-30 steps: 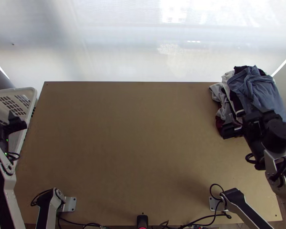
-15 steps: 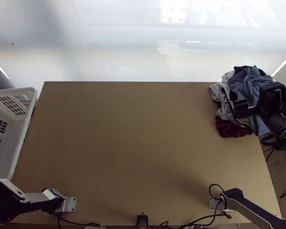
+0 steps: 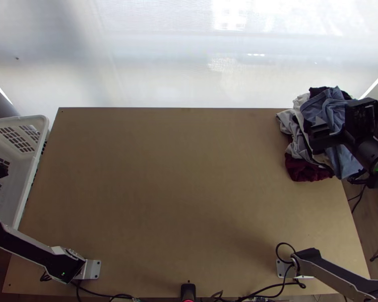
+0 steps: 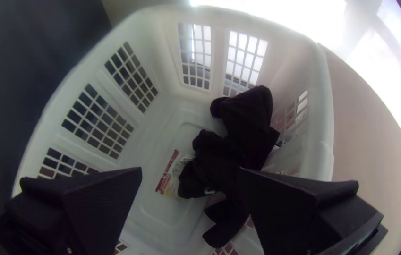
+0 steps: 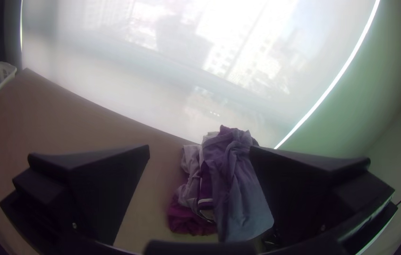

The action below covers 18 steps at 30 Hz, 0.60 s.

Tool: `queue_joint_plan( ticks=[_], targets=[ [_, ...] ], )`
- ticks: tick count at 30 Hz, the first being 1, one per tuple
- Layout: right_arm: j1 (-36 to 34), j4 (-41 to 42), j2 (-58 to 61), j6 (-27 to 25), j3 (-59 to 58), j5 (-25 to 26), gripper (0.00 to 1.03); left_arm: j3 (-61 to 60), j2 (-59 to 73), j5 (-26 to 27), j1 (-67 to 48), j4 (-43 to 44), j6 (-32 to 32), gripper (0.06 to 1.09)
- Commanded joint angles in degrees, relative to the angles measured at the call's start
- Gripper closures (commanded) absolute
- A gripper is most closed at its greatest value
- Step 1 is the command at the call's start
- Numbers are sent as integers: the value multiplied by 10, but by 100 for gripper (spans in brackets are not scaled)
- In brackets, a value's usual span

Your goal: Fold the t-shirt

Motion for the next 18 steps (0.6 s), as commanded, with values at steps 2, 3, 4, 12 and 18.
queue_joint_plan(
  ticks=[2, 3, 4, 12, 18],
  targets=[
    [0, -9, 26, 2, 26, -1, 5, 173, 187, 9, -19, -82, 32, 10],
    [0, -10, 27, 2, 30, 0, 5, 197, 205, 9, -22, -101, 37, 10],
    [1, -10, 28, 2, 32, 0, 5, 215, 220, 9, -26, -116, 44, 10],
    [-2, -24, 30, 0, 31, 0, 5, 269, 291, 6, -55, -112, 74, 10],
    [-2, -29, 32, -3, 32, 0, 5, 338, 359, -10, -66, -116, 82, 10]
  ],
)
